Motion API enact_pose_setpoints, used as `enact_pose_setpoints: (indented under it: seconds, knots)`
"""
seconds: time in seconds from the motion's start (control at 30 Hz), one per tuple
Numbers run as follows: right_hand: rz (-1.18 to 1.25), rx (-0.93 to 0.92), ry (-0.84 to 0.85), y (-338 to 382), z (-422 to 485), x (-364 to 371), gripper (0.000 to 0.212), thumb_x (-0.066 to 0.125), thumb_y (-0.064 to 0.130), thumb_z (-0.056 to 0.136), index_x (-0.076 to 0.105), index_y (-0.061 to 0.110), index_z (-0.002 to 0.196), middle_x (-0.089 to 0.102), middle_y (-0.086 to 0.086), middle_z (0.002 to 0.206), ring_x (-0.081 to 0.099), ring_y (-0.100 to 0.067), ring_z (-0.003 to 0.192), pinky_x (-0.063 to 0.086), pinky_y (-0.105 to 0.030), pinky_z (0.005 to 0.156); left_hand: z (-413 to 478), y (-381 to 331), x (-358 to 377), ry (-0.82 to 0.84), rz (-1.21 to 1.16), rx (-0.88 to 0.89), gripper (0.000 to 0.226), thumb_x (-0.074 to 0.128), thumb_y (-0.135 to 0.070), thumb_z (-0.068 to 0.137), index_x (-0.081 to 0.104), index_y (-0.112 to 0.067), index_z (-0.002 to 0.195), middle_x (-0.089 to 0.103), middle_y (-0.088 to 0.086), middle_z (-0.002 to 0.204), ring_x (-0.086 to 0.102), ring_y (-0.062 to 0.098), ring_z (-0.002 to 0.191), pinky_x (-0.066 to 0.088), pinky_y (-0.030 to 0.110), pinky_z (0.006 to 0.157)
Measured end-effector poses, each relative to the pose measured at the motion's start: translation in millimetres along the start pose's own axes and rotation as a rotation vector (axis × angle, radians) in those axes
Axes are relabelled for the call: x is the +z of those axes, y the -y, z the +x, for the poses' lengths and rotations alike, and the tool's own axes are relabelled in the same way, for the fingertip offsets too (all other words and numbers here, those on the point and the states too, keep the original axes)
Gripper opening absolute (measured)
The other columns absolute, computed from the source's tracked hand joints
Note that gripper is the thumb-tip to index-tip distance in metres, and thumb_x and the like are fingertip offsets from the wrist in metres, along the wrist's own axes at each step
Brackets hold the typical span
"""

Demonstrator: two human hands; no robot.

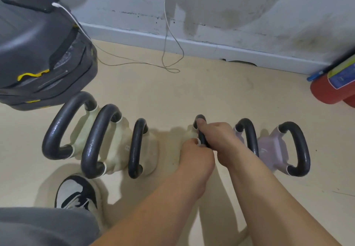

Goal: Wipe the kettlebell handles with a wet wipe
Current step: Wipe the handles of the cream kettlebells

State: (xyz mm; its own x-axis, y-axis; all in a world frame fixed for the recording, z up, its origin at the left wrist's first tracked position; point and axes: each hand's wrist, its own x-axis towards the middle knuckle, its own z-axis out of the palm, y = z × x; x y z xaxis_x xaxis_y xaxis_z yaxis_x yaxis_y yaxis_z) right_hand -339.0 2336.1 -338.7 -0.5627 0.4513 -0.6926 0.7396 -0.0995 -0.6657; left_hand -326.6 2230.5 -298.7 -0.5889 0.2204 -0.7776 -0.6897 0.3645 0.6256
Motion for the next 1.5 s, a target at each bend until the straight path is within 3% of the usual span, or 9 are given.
enact_pose_setpoints:
  seconds: [0.17,0.43,0.53,0.7,0.83,1.03,1.13,1.37,1.5]
  knots:
    - [0.127,0.045,-0.062,-10,2,-21,0.041,0.066,0.040,0.097,0.055,0.011,0.070,0.047,-0.002,0.051,0.047,-0.021,0.047,0.039,-0.020,0.046,1,-1,20,0.063,0.009,0.026,0.017,0.040,0.000,0.091,0.057,-0.006,0.091,0.053,0.006,0.075,0.041,0.016,0.062,0.032,0.025,0.056]
    - [0.024,0.056,-0.007,-9,-3,-44,0.047,0.065,0.044,0.097,0.069,-0.003,0.097,0.069,-0.018,0.082,0.068,-0.031,0.073,0.058,-0.032,0.070,6,6,26,0.086,-0.022,0.029,0.021,0.049,-0.001,0.092,0.069,-0.001,0.100,0.067,0.009,0.081,0.055,0.018,0.069,0.044,0.023,0.062]
    - [-0.158,0.036,-0.061,2,-9,-45,0.047,0.060,0.040,0.101,0.070,-0.006,0.097,0.066,-0.016,0.083,0.062,-0.029,0.069,0.053,-0.025,0.056,11,7,17,0.015,-0.080,0.017,0.023,0.048,-0.009,0.097,0.071,-0.014,0.096,0.071,0.001,0.084,0.060,0.017,0.074,0.050,0.023,0.064]
    - [-0.447,-0.352,-0.382,13,-19,-22,0.029,0.057,0.032,0.098,0.074,0.016,0.115,0.067,-0.006,0.123,0.065,-0.028,0.109,0.050,-0.035,0.082,13,5,-10,-0.031,-0.164,0.044,0.017,0.065,-0.012,0.086,0.067,-0.021,0.100,0.074,0.006,0.105,0.071,0.028,0.099,0.058,0.045,0.093]
    - [-0.234,-0.400,-0.070,35,-34,2,0.020,0.065,0.031,0.093,0.077,0.017,0.087,0.077,0.002,0.093,0.071,-0.022,0.097,0.058,-0.035,0.086,-1,-6,-50,-0.019,-0.218,0.107,0.024,0.068,-0.012,0.091,0.064,-0.015,0.114,0.074,0.009,0.106,0.074,0.024,0.095,0.062,0.040,0.086]
    - [0.149,-0.001,0.550,48,-60,46,0.043,0.067,0.045,0.097,0.076,0.009,0.119,0.077,-0.013,0.119,0.073,-0.033,0.113,0.056,-0.049,0.103,-43,-22,-124,-0.069,-0.172,0.157,0.022,0.064,-0.034,0.097,0.068,-0.017,0.110,0.078,0.011,0.098,0.076,0.027,0.078,0.064,0.041,0.068]
    - [0.068,-0.059,0.520,53,-76,72,0.031,0.071,0.032,0.097,0.073,0.005,0.113,0.077,-0.016,0.116,0.074,-0.034,0.106,0.059,-0.045,0.089,-59,-24,-149,-0.135,-0.149,0.193,0.028,0.061,-0.042,0.094,0.073,-0.018,0.098,0.077,0.012,0.099,0.075,0.031,0.091,0.058,0.053,0.091]
    - [-0.149,-0.178,0.345,59,-78,94,0.024,0.082,0.028,0.082,0.061,0.017,0.078,0.068,0.000,0.079,0.063,-0.019,0.069,0.043,-0.018,0.050,-45,-7,-175,-0.021,-0.179,0.102,0.062,0.074,-0.070,0.066,0.075,-0.024,0.107,0.077,0.004,0.100,0.075,0.027,0.078,0.060,0.041,0.082]
    - [-0.037,-0.146,0.374,58,-61,101,0.027,0.088,0.030,0.079,0.068,0.013,0.086,0.071,-0.008,0.079,0.065,-0.023,0.066,0.053,-0.032,0.061,-22,0,-190,-0.021,-0.217,0.215,0.022,0.072,-0.031,0.089,0.074,-0.011,0.096,0.073,0.008,0.084,0.066,0.023,0.073,0.050,0.034,0.065]
